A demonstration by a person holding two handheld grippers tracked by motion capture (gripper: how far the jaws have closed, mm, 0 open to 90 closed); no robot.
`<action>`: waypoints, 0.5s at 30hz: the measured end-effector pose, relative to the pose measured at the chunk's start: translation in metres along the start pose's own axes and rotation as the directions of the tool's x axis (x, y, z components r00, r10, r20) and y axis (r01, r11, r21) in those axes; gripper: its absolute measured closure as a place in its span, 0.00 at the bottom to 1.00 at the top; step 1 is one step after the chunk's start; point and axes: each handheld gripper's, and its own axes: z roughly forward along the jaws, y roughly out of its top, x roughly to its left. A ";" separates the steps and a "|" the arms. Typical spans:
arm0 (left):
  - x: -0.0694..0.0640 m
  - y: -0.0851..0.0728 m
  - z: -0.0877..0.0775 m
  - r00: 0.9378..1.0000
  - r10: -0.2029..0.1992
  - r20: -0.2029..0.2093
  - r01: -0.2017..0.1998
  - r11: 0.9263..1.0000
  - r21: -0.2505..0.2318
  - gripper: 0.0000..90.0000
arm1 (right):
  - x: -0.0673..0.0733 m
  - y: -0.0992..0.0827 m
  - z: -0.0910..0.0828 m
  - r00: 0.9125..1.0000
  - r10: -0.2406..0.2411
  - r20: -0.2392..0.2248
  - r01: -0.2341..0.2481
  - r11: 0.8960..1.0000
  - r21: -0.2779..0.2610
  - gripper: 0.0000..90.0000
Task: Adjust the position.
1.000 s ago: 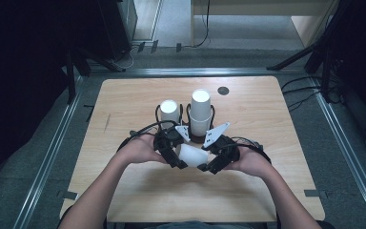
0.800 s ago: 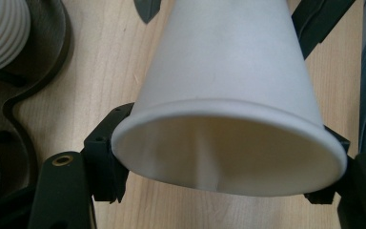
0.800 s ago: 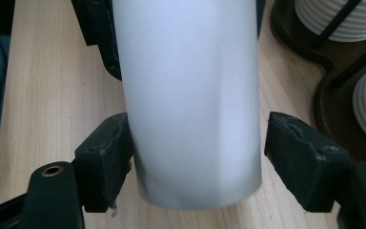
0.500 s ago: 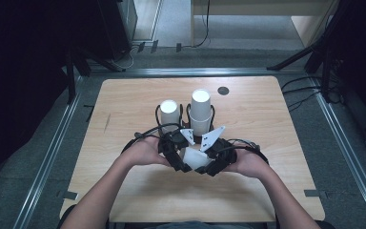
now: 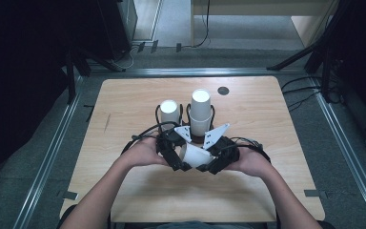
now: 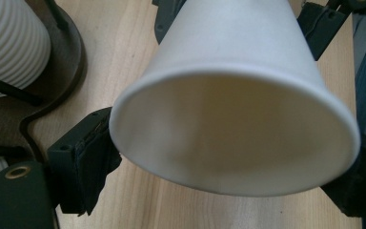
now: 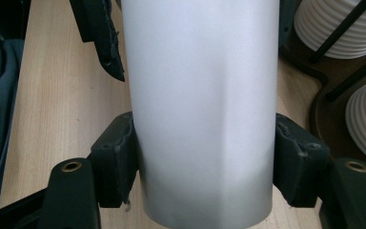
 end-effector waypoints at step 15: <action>0.001 -0.013 -0.013 0.998 -0.058 0.005 0.057 0.984 -0.169 0.14 | -0.003 -0.002 -0.010 1.000 0.017 0.010 -0.016 0.998 -0.056 0.37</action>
